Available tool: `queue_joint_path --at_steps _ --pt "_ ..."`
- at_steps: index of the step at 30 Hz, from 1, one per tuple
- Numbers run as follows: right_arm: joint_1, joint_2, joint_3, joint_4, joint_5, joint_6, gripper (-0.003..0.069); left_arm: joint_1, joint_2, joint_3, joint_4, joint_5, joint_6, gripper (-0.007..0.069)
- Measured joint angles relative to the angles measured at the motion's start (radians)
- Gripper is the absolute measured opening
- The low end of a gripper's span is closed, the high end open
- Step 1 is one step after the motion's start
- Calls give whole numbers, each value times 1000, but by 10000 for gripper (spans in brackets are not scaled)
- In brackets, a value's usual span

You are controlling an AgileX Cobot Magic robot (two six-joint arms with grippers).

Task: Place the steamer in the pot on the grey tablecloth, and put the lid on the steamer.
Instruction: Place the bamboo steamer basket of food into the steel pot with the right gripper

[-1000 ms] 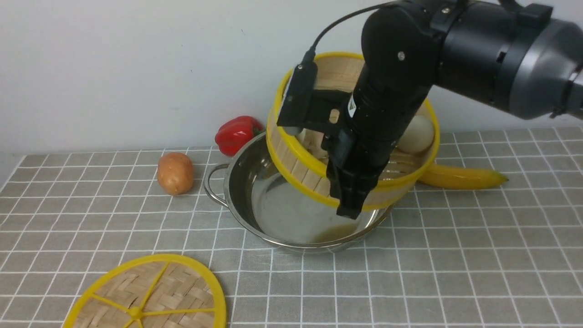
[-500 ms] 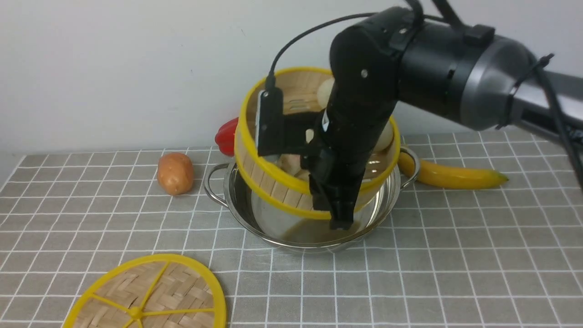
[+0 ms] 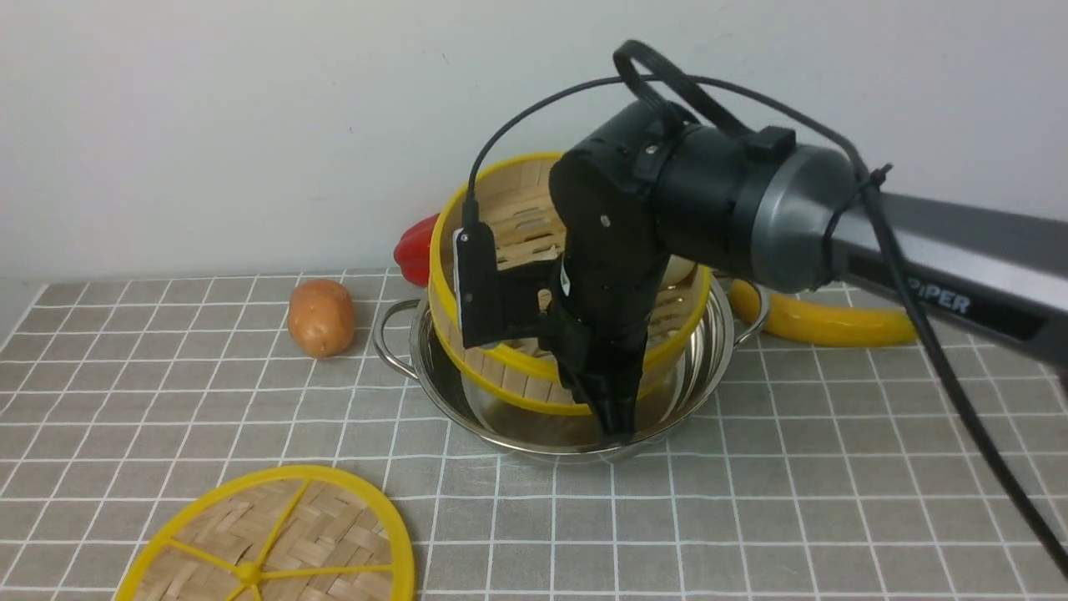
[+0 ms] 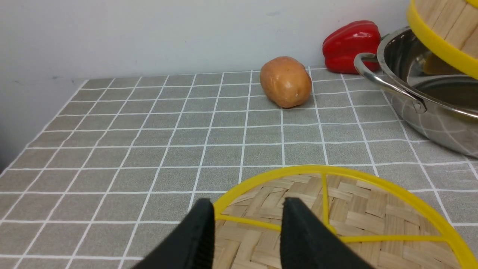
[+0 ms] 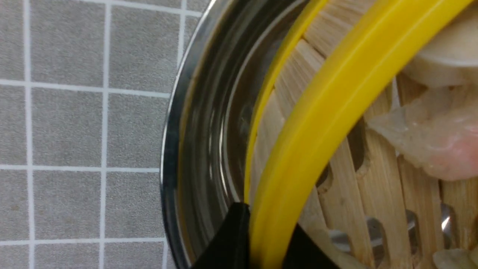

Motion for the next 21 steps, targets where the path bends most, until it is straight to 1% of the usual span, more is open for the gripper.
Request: queue_joint_path --at_steps 10,21 --pt "0 57 -1 2 1 10 59 0 0 0 0 0 0 243" --pt "0 94 -5 0 39 10 59 0 0 0 0 0 0 243"
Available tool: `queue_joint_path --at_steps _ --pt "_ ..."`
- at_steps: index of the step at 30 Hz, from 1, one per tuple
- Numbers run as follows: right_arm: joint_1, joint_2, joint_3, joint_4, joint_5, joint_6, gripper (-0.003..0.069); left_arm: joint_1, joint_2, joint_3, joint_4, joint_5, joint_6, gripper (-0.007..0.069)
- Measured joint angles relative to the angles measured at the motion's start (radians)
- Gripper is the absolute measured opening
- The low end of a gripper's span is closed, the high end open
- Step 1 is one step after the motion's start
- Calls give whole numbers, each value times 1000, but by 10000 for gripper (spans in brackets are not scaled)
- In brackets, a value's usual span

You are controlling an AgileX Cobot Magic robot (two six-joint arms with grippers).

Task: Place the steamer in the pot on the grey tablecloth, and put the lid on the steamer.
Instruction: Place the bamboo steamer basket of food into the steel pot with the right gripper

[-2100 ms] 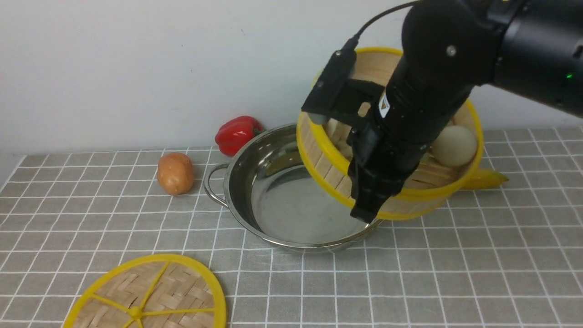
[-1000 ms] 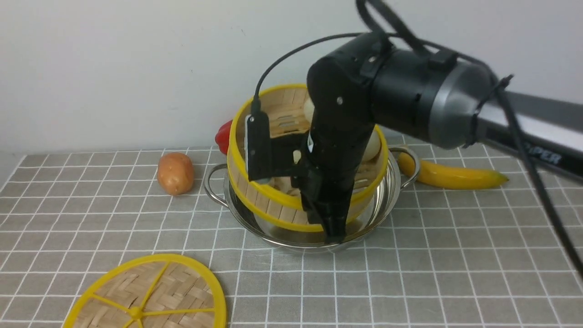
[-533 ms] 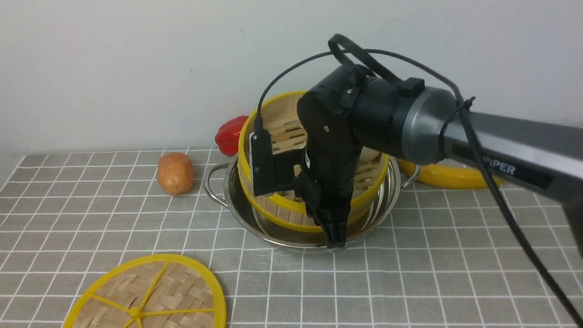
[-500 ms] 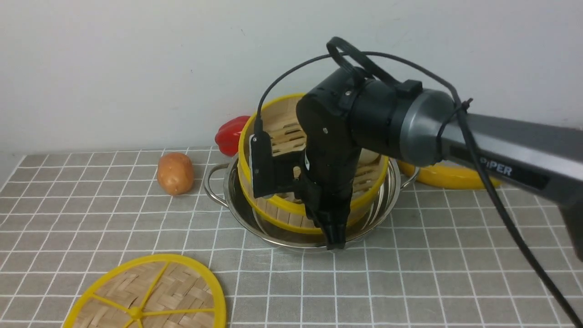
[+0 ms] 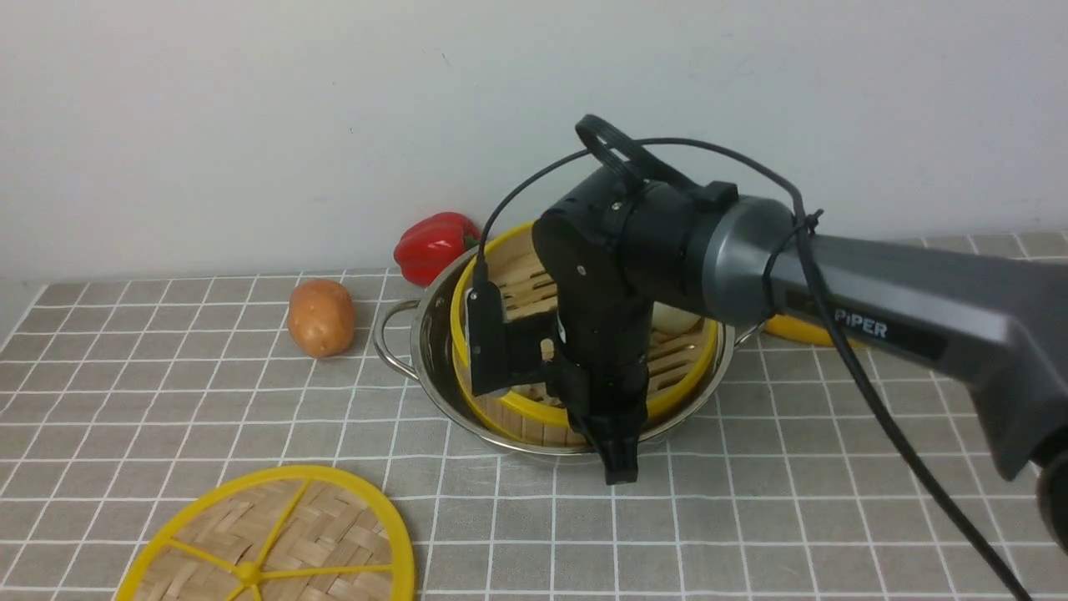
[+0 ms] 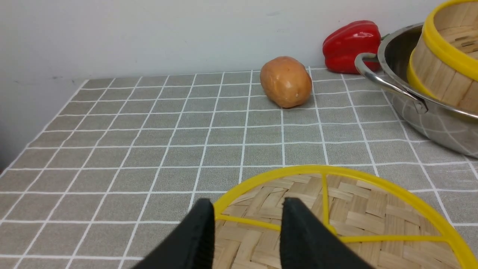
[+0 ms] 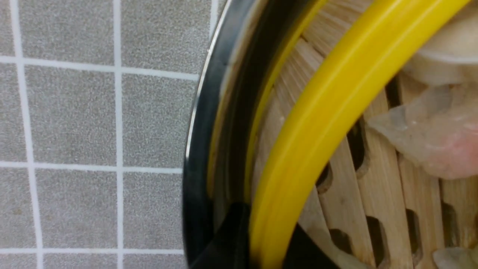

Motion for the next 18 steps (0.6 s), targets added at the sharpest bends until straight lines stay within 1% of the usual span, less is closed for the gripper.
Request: queue_joint_path --at_steps 9,12,14,16,17,18 --pt "0 3 0 0 -5 0 59 0 0 0 0 0 0 243" --pt "0 3 0 0 -5 0 72 0 0 0 0 0 0 243" --pt "0 3 -1 -4 -8 -1 95 0 0 0 0 0 0 243" --pt "0 3 -3 -10 -20 -4 153 0 0 0 0 0 0 243" --pt "0 3 -3 -11 -23 -5 158 0 0 0 0 0 0 243" --pt "0 3 -3 -12 -25 -5 197 0 0 0 0 0 0 243"
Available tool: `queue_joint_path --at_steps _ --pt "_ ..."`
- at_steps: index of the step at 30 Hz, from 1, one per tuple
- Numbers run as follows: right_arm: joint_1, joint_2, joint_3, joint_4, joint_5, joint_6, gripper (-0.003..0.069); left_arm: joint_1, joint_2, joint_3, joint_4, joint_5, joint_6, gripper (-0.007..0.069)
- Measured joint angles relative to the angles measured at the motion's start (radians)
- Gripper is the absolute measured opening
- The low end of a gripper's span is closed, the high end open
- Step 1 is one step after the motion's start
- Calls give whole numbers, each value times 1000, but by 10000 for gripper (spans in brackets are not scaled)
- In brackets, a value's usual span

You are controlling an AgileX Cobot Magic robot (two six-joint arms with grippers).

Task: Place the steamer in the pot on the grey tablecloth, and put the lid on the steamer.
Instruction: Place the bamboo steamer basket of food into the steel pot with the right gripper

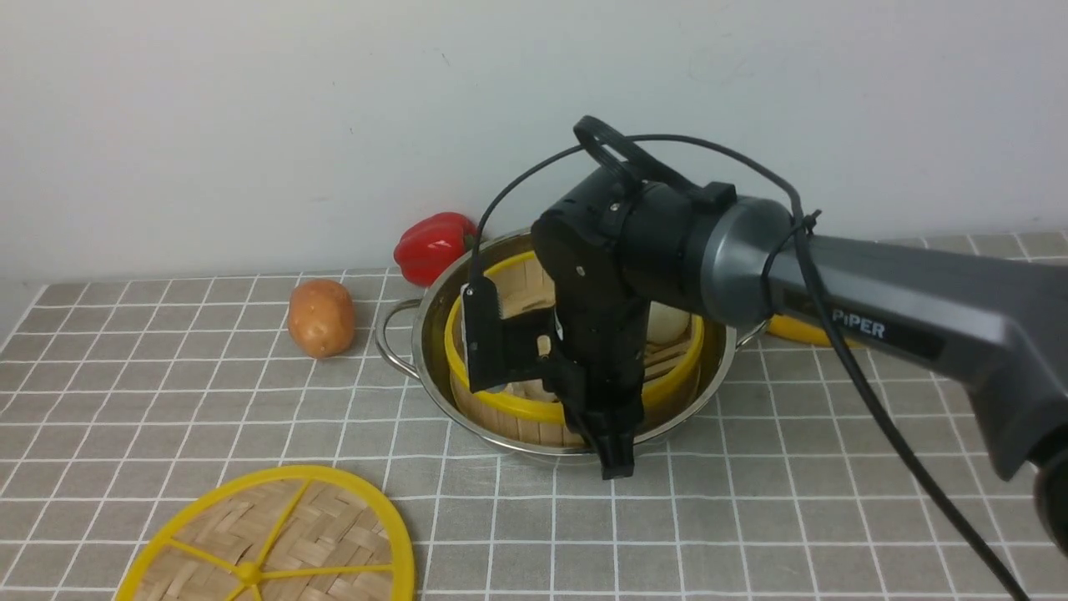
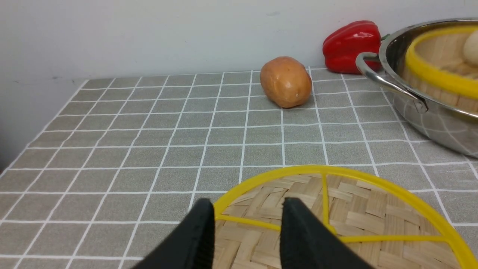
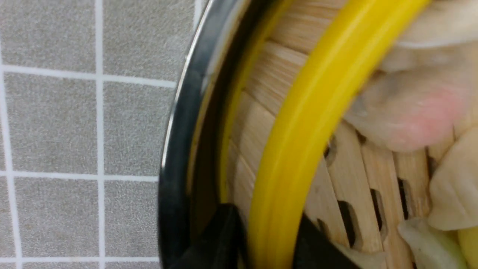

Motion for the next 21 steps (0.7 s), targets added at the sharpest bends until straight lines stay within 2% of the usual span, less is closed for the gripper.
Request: queue_joint_path --at_steps 6,11,21 --pt "0 -3 -4 -22 -8 1 347 0 0 0 0 0 0 243" --pt "0 -11 -23 -23 -1 1 382 0 0 0 0 0 0 243" --pt "0 -14 -147 -8 22 3 386 0 0 0 0 0 0 243"
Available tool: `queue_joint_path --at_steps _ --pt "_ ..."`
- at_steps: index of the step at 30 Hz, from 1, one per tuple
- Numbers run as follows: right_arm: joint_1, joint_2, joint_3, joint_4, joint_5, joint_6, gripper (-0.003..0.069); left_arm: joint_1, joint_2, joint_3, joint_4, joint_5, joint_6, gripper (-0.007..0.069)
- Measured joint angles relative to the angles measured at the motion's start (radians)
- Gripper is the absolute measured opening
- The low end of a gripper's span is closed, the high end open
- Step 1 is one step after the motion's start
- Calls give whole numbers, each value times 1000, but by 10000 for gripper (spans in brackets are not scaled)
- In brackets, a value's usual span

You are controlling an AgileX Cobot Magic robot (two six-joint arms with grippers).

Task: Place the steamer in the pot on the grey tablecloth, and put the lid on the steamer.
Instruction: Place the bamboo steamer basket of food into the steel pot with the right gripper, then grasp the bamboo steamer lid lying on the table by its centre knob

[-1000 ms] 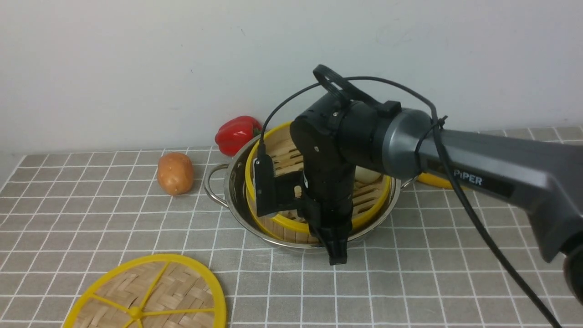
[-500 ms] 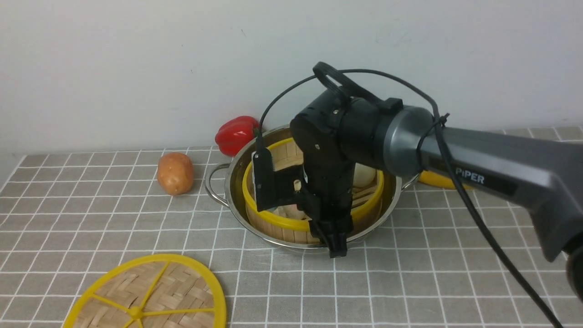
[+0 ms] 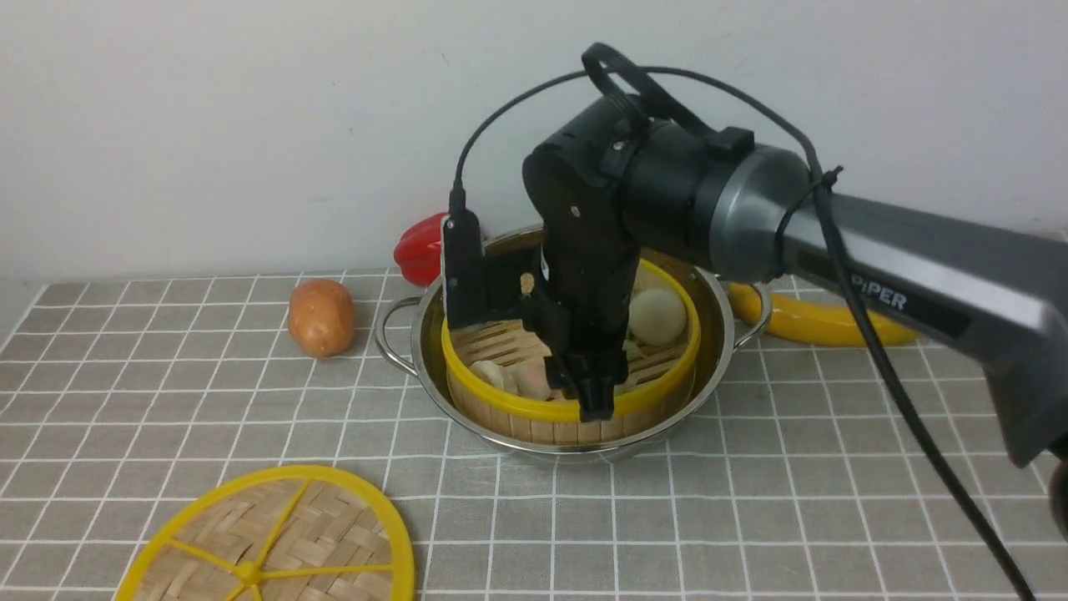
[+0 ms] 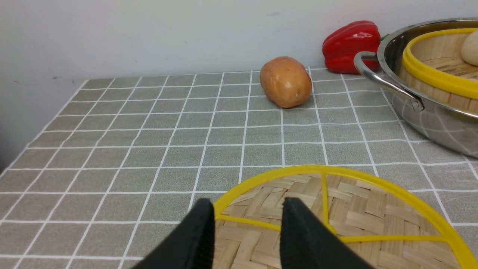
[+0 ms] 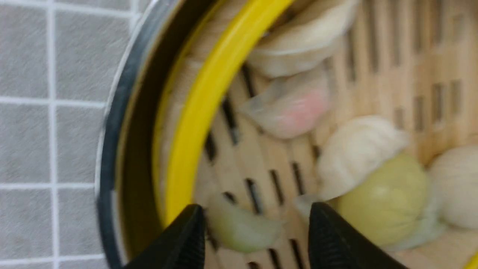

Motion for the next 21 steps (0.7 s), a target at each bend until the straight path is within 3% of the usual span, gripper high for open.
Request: queue_joint_path --at_steps 8,11,14,17,18,20,21 --pt "0 -14 -4 32 -4 62 386 0 0 0 0 0 0 243" --pt "0 -32 -4 13 -3 147 386 0 0 0 0 0 0 243" --pt "0 -81 -4 -19 -2 332 360 0 0 0 0 0 0 243" --pt "0 -156 -4 -44 -1 566 262 0 0 0 0 0 0 243" --pt "0 -171 -4 -52 -1 604 237 0 0 0 0 0 0 243" --pt "0 -243 -4 -73 -1 730 113 0 0 0 0 0 0 243" --pt "0 -249 -4 -75 -1 744 94 0 0 0 0 0 0 243"
